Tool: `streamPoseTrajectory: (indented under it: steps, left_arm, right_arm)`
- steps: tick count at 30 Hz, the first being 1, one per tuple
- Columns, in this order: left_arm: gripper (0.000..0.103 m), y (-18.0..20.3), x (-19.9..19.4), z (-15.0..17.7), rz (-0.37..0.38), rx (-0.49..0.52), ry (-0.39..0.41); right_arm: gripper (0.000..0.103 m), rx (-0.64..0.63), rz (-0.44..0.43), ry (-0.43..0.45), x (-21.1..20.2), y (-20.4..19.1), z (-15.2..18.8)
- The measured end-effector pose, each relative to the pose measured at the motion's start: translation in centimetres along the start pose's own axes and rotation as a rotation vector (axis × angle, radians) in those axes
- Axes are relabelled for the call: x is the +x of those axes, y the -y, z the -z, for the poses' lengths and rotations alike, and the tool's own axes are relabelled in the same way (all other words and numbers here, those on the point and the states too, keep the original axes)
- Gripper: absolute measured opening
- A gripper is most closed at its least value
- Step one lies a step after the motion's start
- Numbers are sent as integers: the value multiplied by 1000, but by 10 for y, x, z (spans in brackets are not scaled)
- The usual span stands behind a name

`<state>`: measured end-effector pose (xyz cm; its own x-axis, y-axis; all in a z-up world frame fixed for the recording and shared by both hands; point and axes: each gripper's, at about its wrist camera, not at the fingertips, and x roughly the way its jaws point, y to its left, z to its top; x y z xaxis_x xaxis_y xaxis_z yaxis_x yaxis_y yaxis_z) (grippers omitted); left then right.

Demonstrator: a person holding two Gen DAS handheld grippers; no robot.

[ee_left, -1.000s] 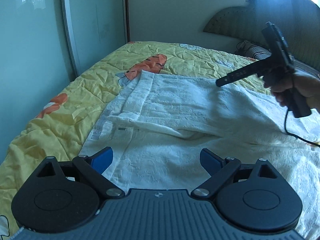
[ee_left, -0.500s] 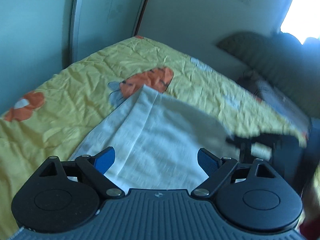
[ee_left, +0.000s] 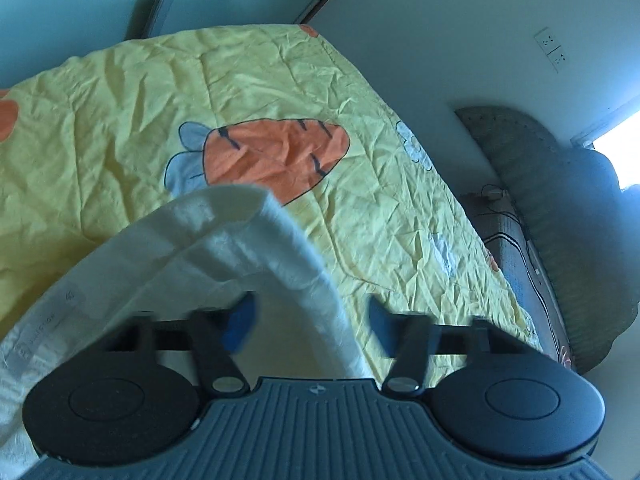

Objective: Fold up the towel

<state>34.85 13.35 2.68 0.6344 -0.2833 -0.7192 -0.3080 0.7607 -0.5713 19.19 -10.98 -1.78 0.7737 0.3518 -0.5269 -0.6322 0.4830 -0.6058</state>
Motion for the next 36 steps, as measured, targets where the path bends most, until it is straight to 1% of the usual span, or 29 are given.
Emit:
streamPoseTrajectory:
  steps: [1, 2, 6, 9, 11, 13, 15, 16, 17, 18, 22, 26, 28, 32, 36]
  left_arm:
    - [20, -1, 0, 2, 6, 3, -11]
    - [8, -2, -1, 6, 1, 10, -10]
    - [8, 2, -16, 23, -14, 88, 63]
    - [8, 5, -26, 35, -21, 141, 96]
    - [8, 7, -32, 42, -22, 178, 116]
    - [8, 7, -40, 48, -21, 206, 126]
    - [8, 5, -47, 54, -13, 227, 127]
    - [8, 3, -51, 57, -10, 237, 125]
    - [8, 0, -54, 60, -5, 241, 120]
    - [8, -4, -59, 63, 4, 244, 112]
    - [8, -22, -86, 81, 12, 291, 116]
    - [8, -47, -116, 105, 57, 359, 106]
    - [8, -59, -129, 119, 63, 390, 101]
    - [8, -86, -149, 147, 52, 420, 96]
    - [8, -113, -155, 169, 39, 405, 52]
  right_arm:
    - [6, 8, 3, 3, -1, 0, 0]
    - [6, 13, 6, 4, 0, 2, 0]
    - [8, 0, 58, 9, 2, -1, 2]
    - [13, 2, 100, -13, 7, 5, 6]
    - [25, 3, 126, -38, 9, 10, 10]
    - [33, 14, 147, -72, 13, 16, 17]
    - [32, 42, 156, -114, 15, 23, 25]
    - [29, 73, 169, -147, 15, 27, 28]
    - [10, 92, 184, -177, 13, 29, 30]
    - [7, 92, 191, -183, 8, 27, 30]
    - [7, 52, 200, -124, -43, 2, 22]
    - [7, 69, 162, -89, -89, -25, 16]
    - [7, 83, 139, -77, -109, -45, 15]
    - [7, 122, 71, -70, -138, -80, 13]
    - [7, 130, 30, -89, -150, -108, 12]
